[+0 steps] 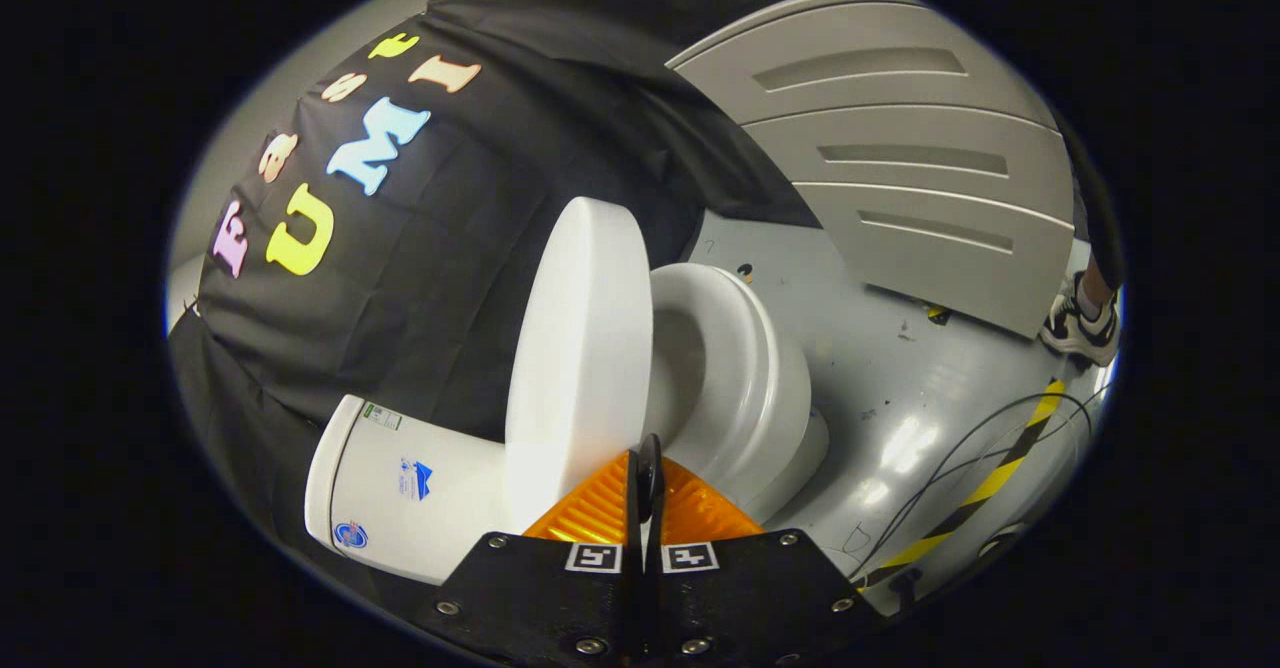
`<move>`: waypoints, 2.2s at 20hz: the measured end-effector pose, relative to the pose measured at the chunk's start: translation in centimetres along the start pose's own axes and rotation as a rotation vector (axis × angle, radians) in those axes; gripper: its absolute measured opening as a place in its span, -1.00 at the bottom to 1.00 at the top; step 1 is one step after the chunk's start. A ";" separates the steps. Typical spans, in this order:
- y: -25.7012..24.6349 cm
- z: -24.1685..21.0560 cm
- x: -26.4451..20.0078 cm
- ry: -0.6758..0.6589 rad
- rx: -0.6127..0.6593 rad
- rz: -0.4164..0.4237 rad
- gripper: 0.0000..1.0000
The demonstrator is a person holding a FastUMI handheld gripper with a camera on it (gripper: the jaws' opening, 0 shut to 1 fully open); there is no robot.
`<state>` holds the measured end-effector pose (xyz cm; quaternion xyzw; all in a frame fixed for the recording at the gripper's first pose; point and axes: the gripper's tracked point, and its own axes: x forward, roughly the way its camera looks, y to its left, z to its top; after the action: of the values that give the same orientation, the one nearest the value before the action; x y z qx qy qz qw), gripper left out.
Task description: Open the toilet lid.
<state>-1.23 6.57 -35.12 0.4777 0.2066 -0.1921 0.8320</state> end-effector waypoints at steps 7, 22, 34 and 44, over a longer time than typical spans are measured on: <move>3.1 0.8 -1.7 -0.015 -0.125 0.000 -0.99; 8.8 1.4 -4.2 -0.049 -0.492 -0.039 -0.99; 14.0 0.5 -6.1 -0.064 -0.678 -0.070 -0.99; 19.5 -1.4 -7.3 -0.109 -0.875 -0.042 -0.99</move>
<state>2.53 17.90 -17.97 0.0655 0.2340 -0.1285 0.9615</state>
